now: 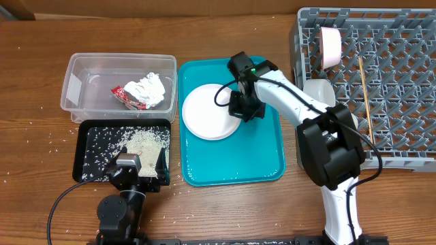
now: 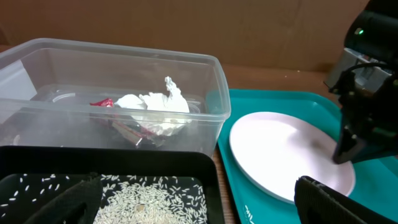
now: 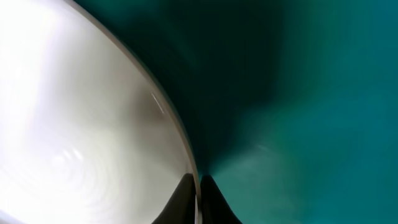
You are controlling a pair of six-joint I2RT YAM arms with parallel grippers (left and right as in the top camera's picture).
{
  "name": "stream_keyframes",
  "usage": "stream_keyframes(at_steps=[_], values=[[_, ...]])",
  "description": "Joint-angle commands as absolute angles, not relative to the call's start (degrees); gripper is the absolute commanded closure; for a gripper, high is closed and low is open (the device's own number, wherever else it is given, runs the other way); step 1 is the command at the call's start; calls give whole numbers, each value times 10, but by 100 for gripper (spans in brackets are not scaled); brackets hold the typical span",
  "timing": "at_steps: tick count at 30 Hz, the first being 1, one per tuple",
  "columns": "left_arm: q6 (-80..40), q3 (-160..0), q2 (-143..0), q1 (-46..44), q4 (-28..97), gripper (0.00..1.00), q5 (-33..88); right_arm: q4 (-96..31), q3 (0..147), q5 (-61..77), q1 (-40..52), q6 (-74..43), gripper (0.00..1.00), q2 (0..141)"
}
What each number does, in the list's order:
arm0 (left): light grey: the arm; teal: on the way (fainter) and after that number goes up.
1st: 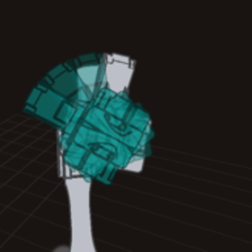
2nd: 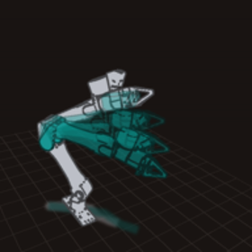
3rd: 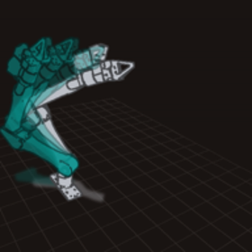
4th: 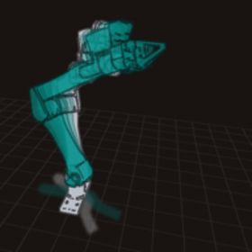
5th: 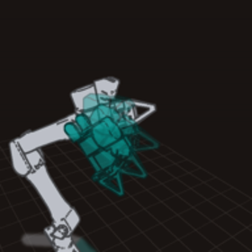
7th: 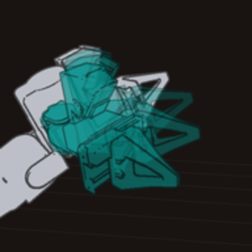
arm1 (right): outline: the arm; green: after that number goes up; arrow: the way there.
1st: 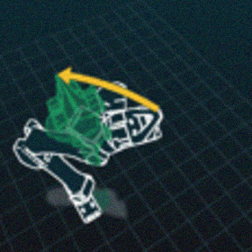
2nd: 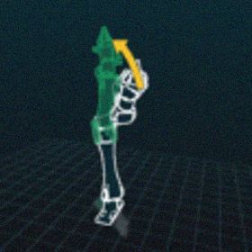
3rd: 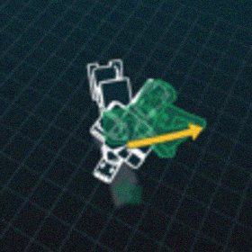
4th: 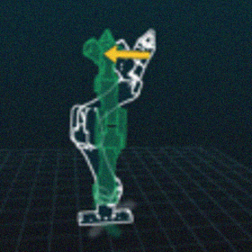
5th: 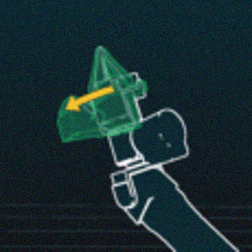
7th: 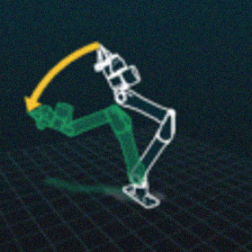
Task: Sort waste into correct bins and load items into the dishwasher
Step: 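Carry the white plate to the dish rack and stand it upright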
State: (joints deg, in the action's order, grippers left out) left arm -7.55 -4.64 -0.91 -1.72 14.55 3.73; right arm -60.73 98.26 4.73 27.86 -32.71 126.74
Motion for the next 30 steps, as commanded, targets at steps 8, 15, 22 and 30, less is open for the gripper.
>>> stream_keyframes(at_steps=[8,15,22,30], values=[[-83,-44,-3,-11,144,0,41,-625,1029,-335,215,-240,96,1004],[-83,-44,-3,-11,144,0,41,-546,1029,-603,160,-155,96,903],[-84,-44,-3,-11,144,0,41,-536,1027,-629,50,-119,96,938],[-83,-44,-3,-11,144,0,41,-582,1027,-592,-2,-120,96,1043]])
